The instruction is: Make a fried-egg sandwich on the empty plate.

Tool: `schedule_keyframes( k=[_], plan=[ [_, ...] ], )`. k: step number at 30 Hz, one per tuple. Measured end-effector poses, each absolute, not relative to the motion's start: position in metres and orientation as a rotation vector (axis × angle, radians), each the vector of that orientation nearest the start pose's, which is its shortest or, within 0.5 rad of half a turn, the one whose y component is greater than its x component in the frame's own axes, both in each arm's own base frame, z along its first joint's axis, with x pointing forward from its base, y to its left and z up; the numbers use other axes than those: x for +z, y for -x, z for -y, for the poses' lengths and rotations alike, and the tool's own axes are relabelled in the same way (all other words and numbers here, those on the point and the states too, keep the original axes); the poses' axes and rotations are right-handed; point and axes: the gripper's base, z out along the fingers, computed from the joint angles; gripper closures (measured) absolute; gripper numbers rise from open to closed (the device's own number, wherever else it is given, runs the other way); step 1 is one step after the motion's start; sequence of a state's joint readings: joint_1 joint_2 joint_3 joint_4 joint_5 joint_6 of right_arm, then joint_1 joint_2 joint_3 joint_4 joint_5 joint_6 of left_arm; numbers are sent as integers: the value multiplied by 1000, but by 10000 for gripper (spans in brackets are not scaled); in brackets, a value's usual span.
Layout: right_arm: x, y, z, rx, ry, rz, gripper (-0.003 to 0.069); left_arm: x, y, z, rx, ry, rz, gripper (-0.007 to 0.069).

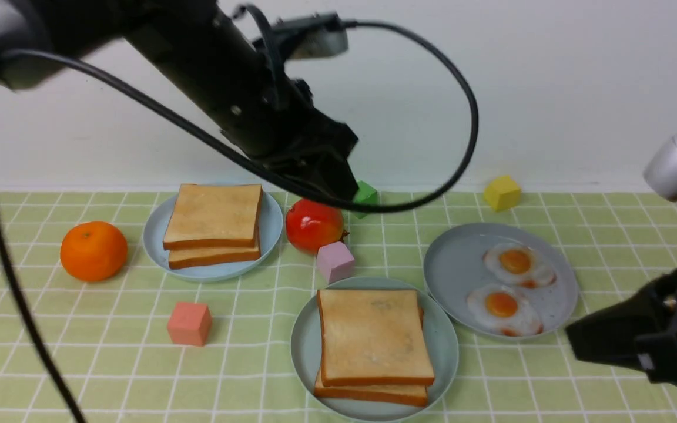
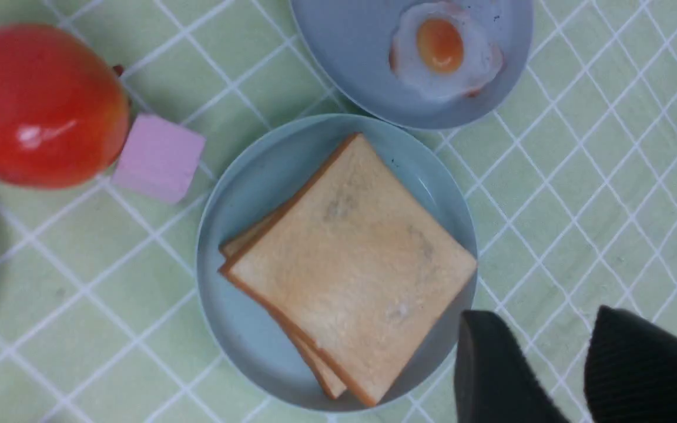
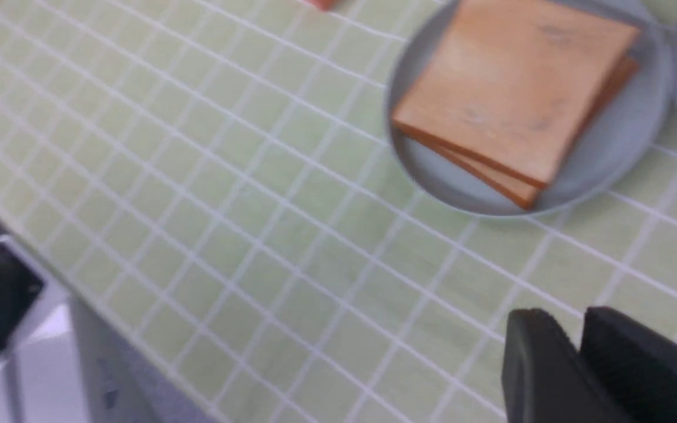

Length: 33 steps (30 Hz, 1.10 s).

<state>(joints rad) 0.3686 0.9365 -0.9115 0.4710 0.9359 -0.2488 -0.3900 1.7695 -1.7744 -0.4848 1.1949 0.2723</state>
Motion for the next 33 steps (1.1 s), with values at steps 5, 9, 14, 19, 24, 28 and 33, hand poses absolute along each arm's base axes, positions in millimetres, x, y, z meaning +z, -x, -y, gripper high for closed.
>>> schedule_keyframes(
  k=[5,9,14,19,24,28,33],
  plan=[
    [348,-125,-71,488,477,-2236,523,384,-302,162,-664,-614,-2561,547],
    [333,-96,-50,377,425,-2104,573,389,-242,136,-681,-499,-2555,638],
    [316,-75,-39,383,358,-1962,671,366,-164,101,-694,-341,-2523,638],
    [310,-66,-34,404,309,-1854,671,345,-111,76,-704,-227,-2444,638],
    [310,-59,-31,414,293,-1804,670,325,-62,54,-795,-90,-2244,638],
    [309,-59,-31,414,293,-1806,668,323,-28,43,-955,13,-2084,638],
    [309,-58,-31,414,293,-1812,665,323,6,30,-1027,2,-1909,638]
  ],
)
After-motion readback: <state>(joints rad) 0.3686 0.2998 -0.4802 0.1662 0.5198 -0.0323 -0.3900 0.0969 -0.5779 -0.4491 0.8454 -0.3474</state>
